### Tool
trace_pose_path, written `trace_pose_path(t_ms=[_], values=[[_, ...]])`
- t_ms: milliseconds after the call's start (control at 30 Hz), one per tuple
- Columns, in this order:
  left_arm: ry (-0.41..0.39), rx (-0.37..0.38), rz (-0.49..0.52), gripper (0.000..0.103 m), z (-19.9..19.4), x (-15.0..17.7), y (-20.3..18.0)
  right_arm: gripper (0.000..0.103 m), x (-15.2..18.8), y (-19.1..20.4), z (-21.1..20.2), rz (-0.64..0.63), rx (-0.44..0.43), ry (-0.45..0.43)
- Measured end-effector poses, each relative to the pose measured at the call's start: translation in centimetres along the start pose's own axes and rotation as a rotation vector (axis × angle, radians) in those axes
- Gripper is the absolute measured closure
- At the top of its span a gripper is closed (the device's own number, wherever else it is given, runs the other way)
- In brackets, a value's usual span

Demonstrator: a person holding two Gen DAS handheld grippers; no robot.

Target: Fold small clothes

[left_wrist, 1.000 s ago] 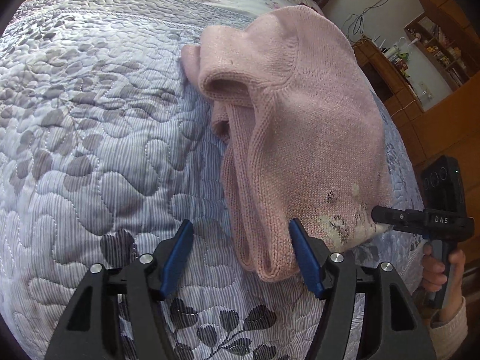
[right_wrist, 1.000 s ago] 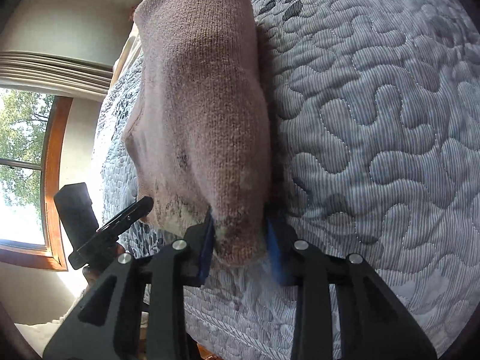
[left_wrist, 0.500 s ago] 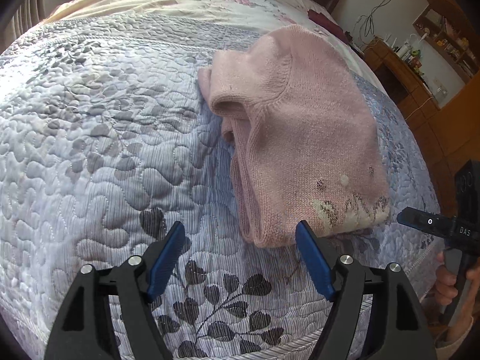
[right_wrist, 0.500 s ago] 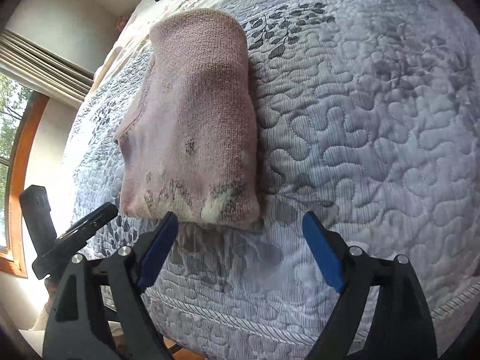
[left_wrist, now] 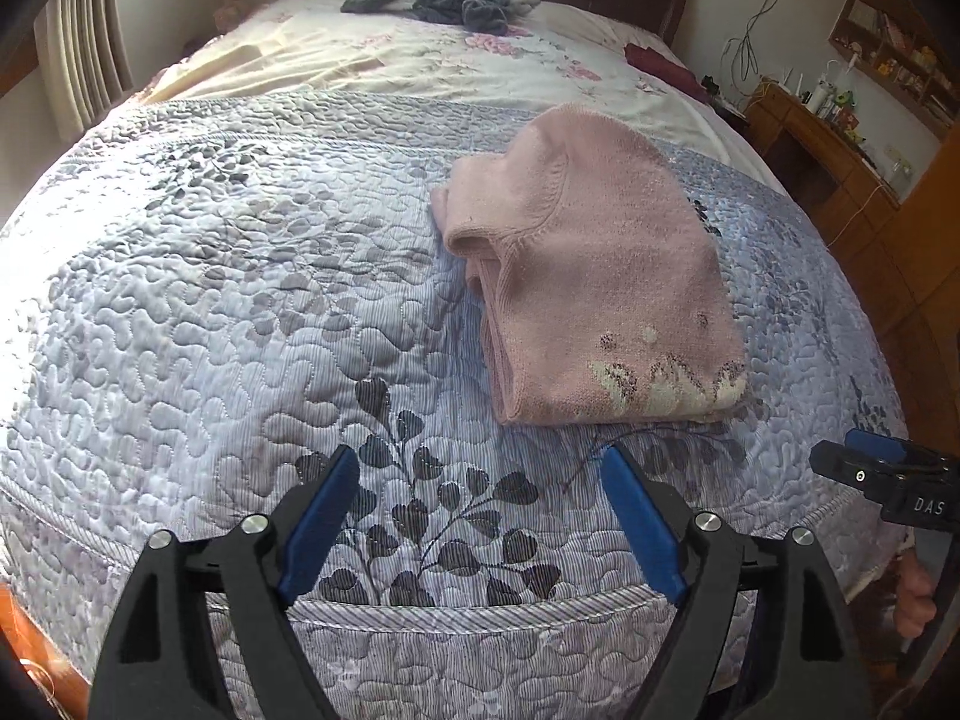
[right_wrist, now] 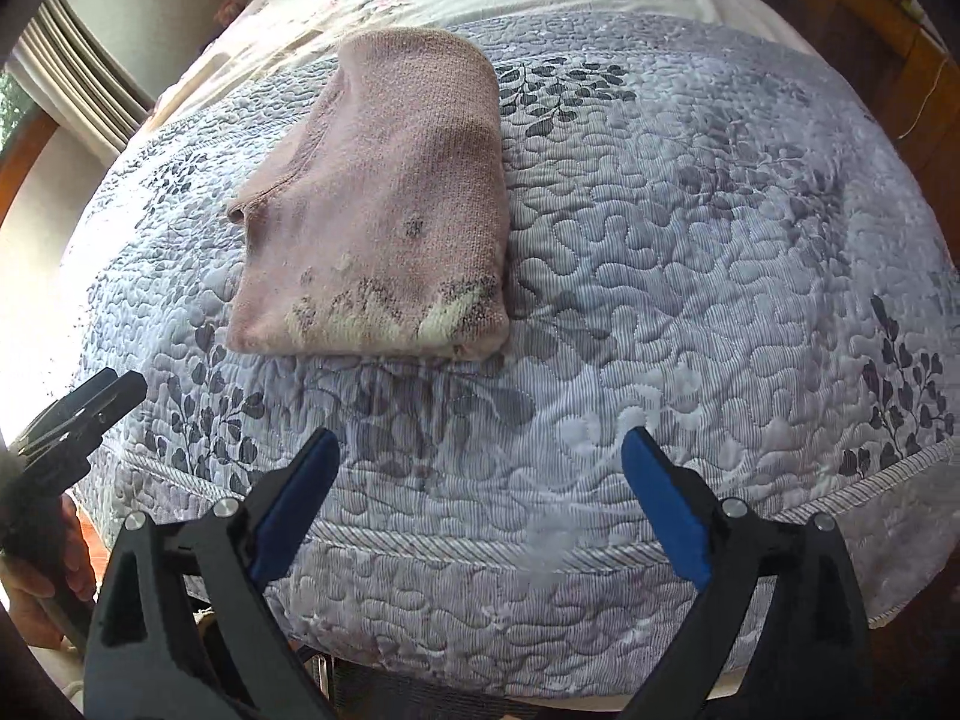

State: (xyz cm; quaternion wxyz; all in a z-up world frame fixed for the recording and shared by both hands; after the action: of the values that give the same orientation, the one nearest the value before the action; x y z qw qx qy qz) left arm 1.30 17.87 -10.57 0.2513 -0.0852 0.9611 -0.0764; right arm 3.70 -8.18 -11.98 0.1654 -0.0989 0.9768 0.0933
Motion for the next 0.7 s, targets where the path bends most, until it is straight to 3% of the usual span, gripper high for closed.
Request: trace_pose_path(t_ms=[300, 700], values=[[-0.031, -0.006, 0.068, 0.018, -2.7, 0.9, -1.9, 0.004, 0.0, 1.4, -3.2, -0.047, 0.098, -0.044], [-0.072, 0.002, 0.045, 0.018, -5.4, 1.0, -3.0, 0.003, 0.6, 2.1, -6.0, -0.060, 0.173, -0.092]])
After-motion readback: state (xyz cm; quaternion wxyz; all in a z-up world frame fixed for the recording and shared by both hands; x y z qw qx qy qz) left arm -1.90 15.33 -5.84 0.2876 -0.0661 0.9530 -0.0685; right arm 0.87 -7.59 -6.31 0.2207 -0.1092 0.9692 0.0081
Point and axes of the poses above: each gripper's, at about its wrist camera, not at the fingertips, and z roughly the way its jaws point, y to its left, x to its underside, the point moved 6 cm from there along z, roughly the way its jaws point, and after that the axes turned 3 degrees about -z, right-handed, at the moved point
